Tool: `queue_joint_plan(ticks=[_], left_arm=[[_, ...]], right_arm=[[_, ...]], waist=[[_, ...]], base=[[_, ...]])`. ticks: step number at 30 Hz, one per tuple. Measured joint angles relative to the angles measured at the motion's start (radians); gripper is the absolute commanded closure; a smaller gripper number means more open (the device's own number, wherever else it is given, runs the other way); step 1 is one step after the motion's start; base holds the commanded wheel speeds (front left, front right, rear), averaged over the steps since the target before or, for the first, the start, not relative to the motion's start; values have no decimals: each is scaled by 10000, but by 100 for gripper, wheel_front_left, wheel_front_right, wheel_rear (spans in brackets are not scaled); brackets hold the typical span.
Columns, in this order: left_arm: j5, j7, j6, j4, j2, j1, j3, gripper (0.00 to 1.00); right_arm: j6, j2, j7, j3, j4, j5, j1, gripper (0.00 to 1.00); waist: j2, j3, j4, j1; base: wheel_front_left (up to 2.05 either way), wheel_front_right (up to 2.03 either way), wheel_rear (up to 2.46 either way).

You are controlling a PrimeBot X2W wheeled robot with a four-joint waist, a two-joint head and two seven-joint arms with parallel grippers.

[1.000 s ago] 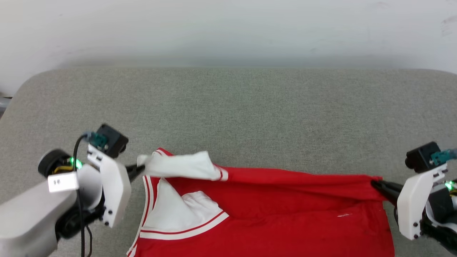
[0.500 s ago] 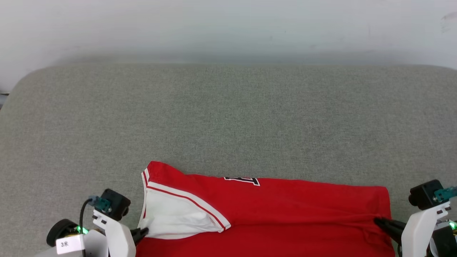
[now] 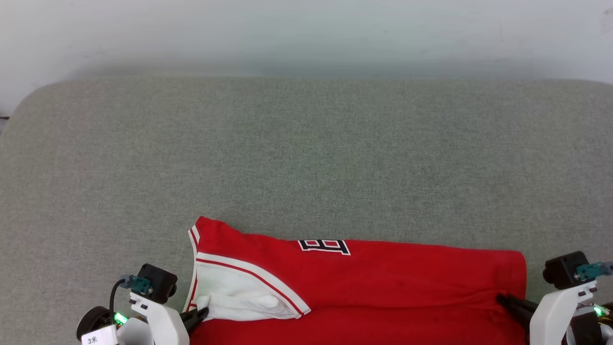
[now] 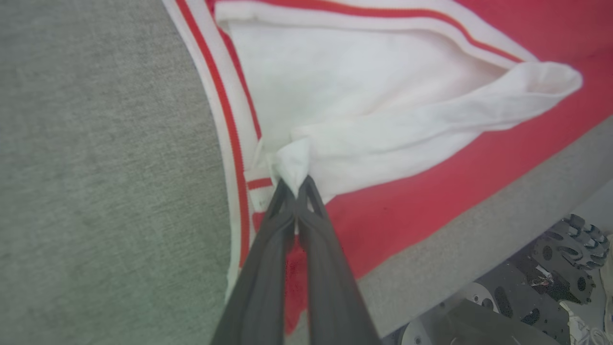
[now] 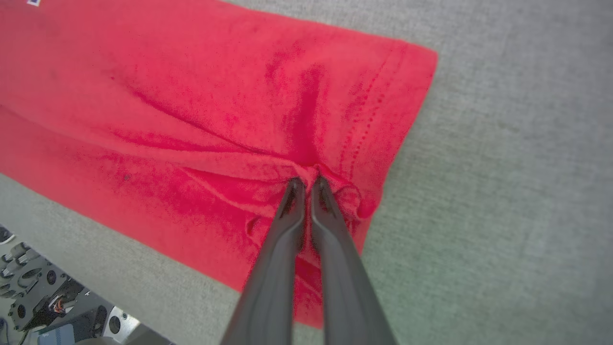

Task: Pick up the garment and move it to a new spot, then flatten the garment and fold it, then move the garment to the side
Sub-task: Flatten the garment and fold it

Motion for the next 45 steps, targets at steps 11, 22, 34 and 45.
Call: queue_joint_plan(ticks=[11,22,34,45], left_arm=[[424,-2192,1404,-514,318,470,744,0],[2017,-3287,3494,-1434,-228,1241,3039,0],[5701,-3313,4040,-2477,-1898,3463,6957,0],[7845,-3315,3012,-2418,-3787,4581,9129,0]], right_arm=[[-4,-128,-665,-1262,-1582,-167,574,0],[-2,-128,1120,-2991,-2428,-353,1068,0],[-4,-69,3214,-3358,-1925,389,1225,0],[-4,211,3486,-2587,-775,399,637,0]], waist=[[0,-677,21,0],[0,-727,177,0],[0,-399,600,0],[0,-23,1041,0]], base=[[0,0,0],[0,0,0],[0,0,0],[0,0,0]])
